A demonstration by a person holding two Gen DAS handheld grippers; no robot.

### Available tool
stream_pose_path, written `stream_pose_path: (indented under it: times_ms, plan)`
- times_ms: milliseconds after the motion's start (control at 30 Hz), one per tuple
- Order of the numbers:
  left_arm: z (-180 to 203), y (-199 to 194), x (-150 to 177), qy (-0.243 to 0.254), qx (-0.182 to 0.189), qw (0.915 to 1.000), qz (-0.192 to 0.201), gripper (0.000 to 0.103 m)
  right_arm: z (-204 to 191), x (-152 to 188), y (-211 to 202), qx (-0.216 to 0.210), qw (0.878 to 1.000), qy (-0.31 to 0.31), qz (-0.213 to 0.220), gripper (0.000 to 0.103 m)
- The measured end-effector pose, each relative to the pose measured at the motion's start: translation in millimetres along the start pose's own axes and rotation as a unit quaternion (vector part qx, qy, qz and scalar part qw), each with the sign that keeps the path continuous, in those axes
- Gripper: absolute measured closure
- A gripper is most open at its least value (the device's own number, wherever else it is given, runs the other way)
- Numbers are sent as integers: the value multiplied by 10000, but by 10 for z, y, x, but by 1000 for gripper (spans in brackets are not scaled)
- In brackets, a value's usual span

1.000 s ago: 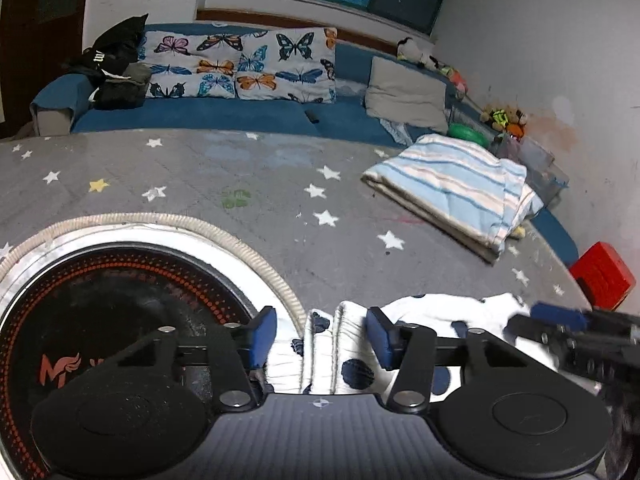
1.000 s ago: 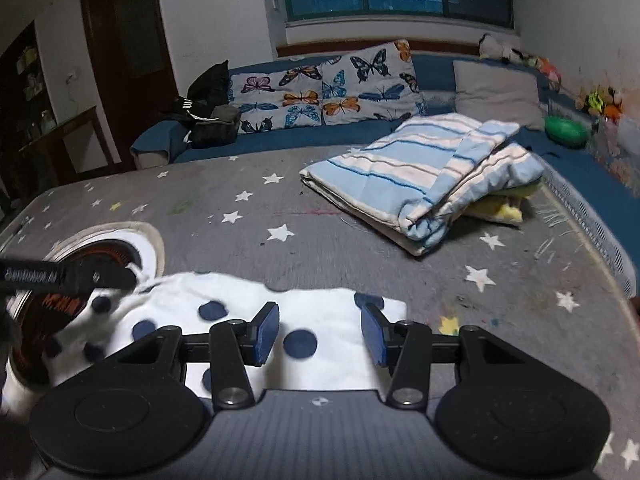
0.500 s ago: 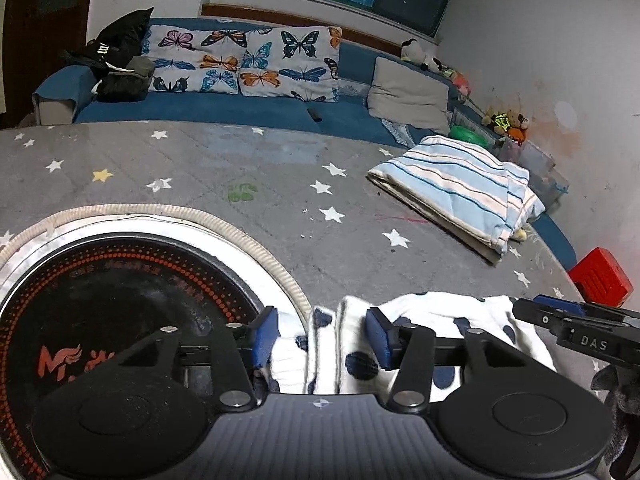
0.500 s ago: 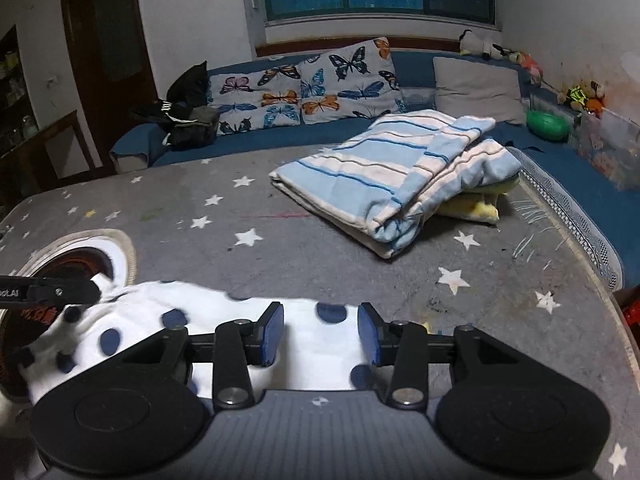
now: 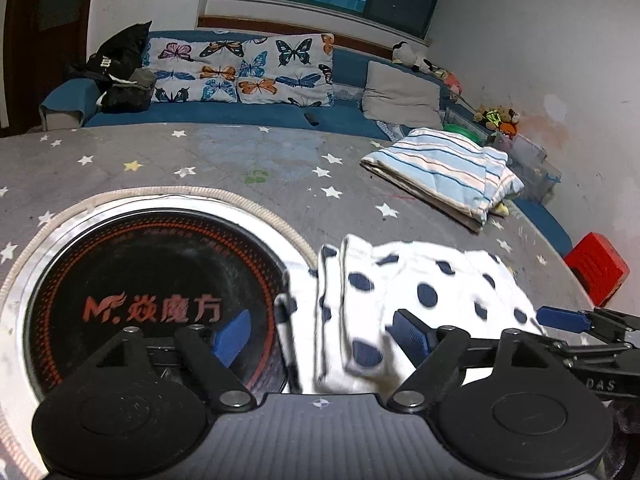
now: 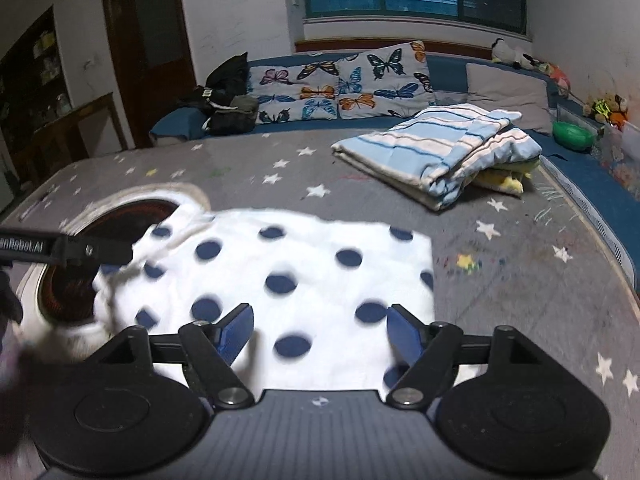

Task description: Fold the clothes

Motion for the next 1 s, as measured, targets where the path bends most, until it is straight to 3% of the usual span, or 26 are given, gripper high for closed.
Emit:
stream_pose_path:
  times_ms: [333,400,500,633,1000]
  plan:
    - [-68,-164,288,-40,-36,9999,-122,15,68,335,-317,389,9992,-84,-18,18]
    - [-86,-235,338,-16,-40,10000,-70,11,81,365,-383,363,9993,13,13,17]
    - [-107,-328,426,13,-59,10000,-34,7,53,431,-469,313,9994,123,42,8]
    - [-135,-453,549,65,-90,9999,-6,0,-75,513,-545,234,9996,115,88,6]
    - [-213,-647,739,-17,-140,9999,-16,0,-488,618,-700,63,9996,-178,220,0]
Point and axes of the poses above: each gripper's, at about its wrist camera, not at the fingertips, and y roughly the way its jaws point, z to its right, x to its underside, the point moved 6 cm from there along y, roughly the way its jaws point, and after that the axes turned 6 degrees about x, right-handed, at the moved point
